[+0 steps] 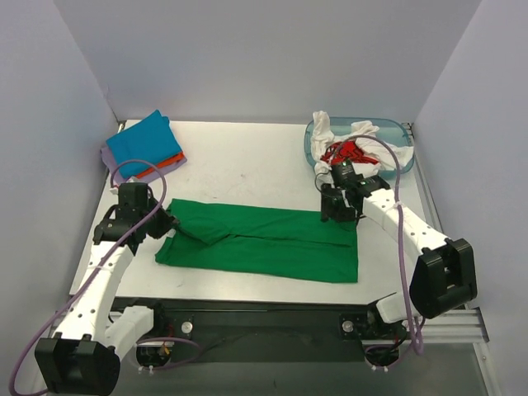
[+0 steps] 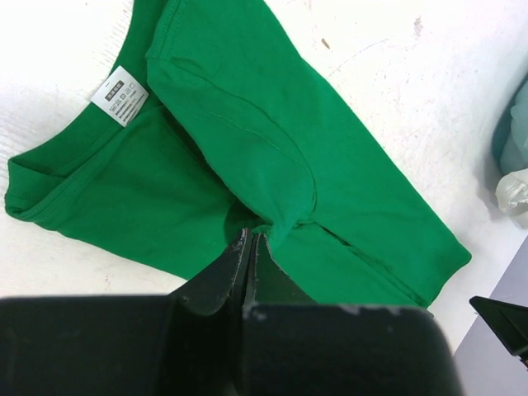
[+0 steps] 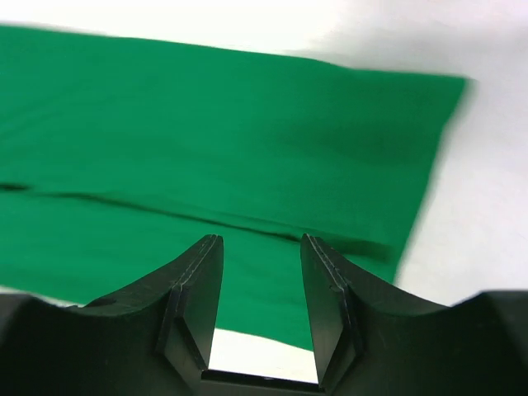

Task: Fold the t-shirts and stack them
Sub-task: Fold the other side of the tshirt into a rectangle

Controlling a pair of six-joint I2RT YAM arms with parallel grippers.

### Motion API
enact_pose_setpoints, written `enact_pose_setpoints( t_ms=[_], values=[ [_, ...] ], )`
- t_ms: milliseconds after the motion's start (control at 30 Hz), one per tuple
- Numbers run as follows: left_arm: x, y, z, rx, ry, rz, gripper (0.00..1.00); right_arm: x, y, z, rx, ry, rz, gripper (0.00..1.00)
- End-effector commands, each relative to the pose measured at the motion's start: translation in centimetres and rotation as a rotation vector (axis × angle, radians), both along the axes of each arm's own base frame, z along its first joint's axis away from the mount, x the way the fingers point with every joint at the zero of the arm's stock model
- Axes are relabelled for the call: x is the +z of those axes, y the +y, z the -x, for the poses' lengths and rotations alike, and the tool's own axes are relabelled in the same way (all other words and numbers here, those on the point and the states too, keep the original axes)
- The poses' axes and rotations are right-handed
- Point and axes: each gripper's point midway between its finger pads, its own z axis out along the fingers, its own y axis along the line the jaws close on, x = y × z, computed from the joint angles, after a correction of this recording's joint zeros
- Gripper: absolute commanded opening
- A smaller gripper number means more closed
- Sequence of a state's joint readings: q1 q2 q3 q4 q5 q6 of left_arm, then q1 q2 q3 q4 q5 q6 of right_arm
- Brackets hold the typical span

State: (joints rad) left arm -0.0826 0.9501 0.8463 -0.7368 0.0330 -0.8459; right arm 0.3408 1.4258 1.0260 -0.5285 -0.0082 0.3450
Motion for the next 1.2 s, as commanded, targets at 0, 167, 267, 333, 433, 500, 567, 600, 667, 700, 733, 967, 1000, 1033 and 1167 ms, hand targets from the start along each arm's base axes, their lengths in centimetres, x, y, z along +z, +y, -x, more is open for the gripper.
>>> enact_pose_setpoints(
  t_ms=[0, 167, 267, 333, 433, 500, 567, 600, 667, 700, 733, 967, 1000, 1033, 1167],
  values=[
    [0.0, 0.3, -0.6, 0.003, -0.033, 0.001, 0.0, 2.6, 5.9, -0.8, 0.143, -0.04, -0.151, 0.43],
    [-0.9, 0.7, -2.6, -0.024, -0.036, -0.006, 0.0, 4.5, 13.9, 0.6, 0.347, -0.039, -0.26, 0.43],
    [-1.1, 0.9, -4.5, -0.047, -0.042, -0.012, 0.0, 4.3, 18.0, 1.8, 0.44, -0.025, -0.311, 0.43],
    [-2.3, 0.7, -5.2, -0.069, -0.009, -0.006, 0.0, 4.0, 20.8, 2.4, 0.491, 0.005, -0.359, 0.43],
    [-3.7, 1.8, -6.7, -0.055, 0.03, 0.014, 0.0, 4.2, 24.6, 3.5, 0.584, 0.027, -0.389, 0.42],
    [-5.0, 2.5, -7.3, -0.049, 0.069, 0.007, 0.0, 4.2, 26.6, 4.4, 0.633, 0.029, -0.398, 0.41],
    [-5.6, 3.2, -7.8, -0.036, 0.085, 0.004, 0.0, 4.2, 28.8, 4.6, 0.667, 0.036, -0.416, 0.41],
    [-6.0, 3.7, -8.2, -0.024, 0.096, 0.003, 0.0, 4.1, 29.8, 5.2, 0.687, 0.045, -0.423, 0.41],
    [-6.3, 4.7, -8.5, -0.005, 0.103, -0.009, 0.0, 3.7, 31.5, 5.3, 0.708, 0.051, -0.435, 0.4],
    [-6.8, 5.1, -8.7, 0.001, 0.116, -0.007, 0.0, 3.5, 32.2, 5.8, 0.727, 0.056, -0.434, 0.4],
    [-6.8, 5.6, -8.9, 0.007, 0.119, 0.001, 0.0, 3.0, 32.8, 5.8, 0.731, 0.065, -0.431, 0.4],
    [-7.8, 6.1, -9.8, -0.024, 0.147, 0.014, 0.0, 0.8, 35.1, 5.2, 0.687, 0.079, -0.43, 0.4],
    [-8.0, 6.1, -9.8, -0.024, 0.157, 0.018, 0.0, 0.6, 35.4, 5.0, 0.678, 0.078, -0.428, 0.4],
    [-8.0, 6.1, -9.9, -0.032, 0.153, 0.025, 0.0, 0.0, 35.6, 4.9, 0.668, 0.08, -0.422, 0.4],
    [-8.6, 5.9, -9.8, -0.05, 0.166, 0.028, 0.0, -1.6, 36.2, 4.4, 0.645, 0.064, -0.393, 0.41]
  ],
)
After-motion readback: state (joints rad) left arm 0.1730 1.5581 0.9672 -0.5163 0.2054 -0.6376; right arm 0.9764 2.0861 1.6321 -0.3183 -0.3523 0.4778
